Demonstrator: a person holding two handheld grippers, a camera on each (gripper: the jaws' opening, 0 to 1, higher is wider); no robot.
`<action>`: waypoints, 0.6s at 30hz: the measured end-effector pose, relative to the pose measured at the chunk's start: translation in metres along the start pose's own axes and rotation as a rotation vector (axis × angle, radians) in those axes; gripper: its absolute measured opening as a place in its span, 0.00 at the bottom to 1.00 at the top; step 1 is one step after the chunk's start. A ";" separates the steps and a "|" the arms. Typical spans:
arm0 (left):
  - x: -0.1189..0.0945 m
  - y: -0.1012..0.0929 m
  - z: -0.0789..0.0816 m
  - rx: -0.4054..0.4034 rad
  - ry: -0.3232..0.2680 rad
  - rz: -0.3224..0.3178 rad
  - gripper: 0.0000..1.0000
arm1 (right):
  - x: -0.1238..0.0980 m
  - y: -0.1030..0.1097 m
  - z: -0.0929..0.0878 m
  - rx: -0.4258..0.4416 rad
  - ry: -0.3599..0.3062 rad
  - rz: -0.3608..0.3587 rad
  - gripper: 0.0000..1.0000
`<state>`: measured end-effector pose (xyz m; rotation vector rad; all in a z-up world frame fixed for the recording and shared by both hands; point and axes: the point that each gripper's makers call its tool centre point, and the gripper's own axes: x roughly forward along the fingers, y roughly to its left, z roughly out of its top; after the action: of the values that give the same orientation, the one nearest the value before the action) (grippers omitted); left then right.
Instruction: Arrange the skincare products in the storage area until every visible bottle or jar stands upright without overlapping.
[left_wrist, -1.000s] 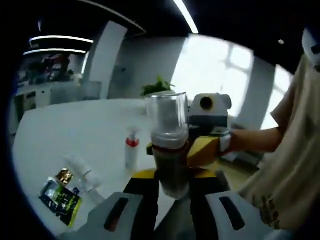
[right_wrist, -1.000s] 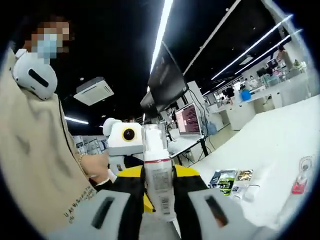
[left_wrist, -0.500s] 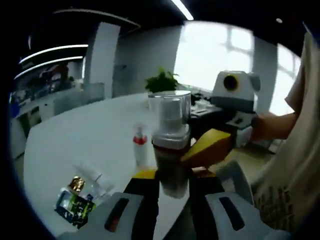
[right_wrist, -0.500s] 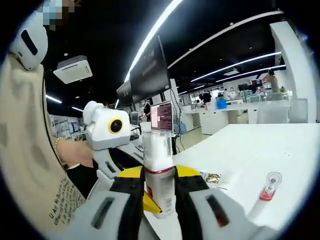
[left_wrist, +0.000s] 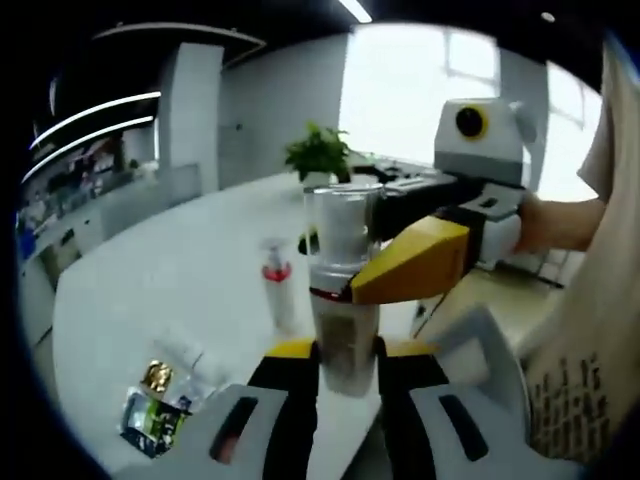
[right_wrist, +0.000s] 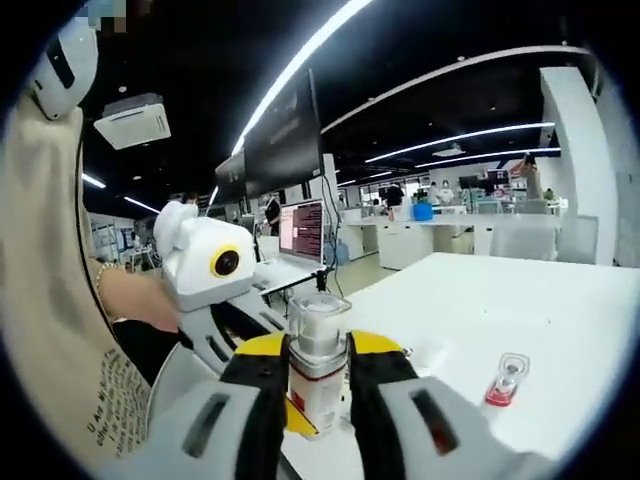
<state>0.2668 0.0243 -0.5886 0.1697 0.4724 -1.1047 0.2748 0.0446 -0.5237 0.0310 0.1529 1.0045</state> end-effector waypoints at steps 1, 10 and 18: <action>0.001 0.000 0.000 0.003 0.002 -0.001 0.18 | -0.001 -0.002 -0.001 0.006 0.000 -0.010 0.23; 0.013 0.003 0.003 0.019 0.009 -0.022 0.19 | -0.007 -0.015 0.003 0.040 -0.025 -0.052 0.22; 0.023 0.010 -0.005 0.057 0.027 -0.034 0.19 | -0.002 -0.022 -0.008 0.012 0.005 -0.100 0.21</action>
<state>0.2829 0.0115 -0.6044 0.2276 0.4699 -1.1512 0.2910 0.0308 -0.5336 0.0310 0.1637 0.9045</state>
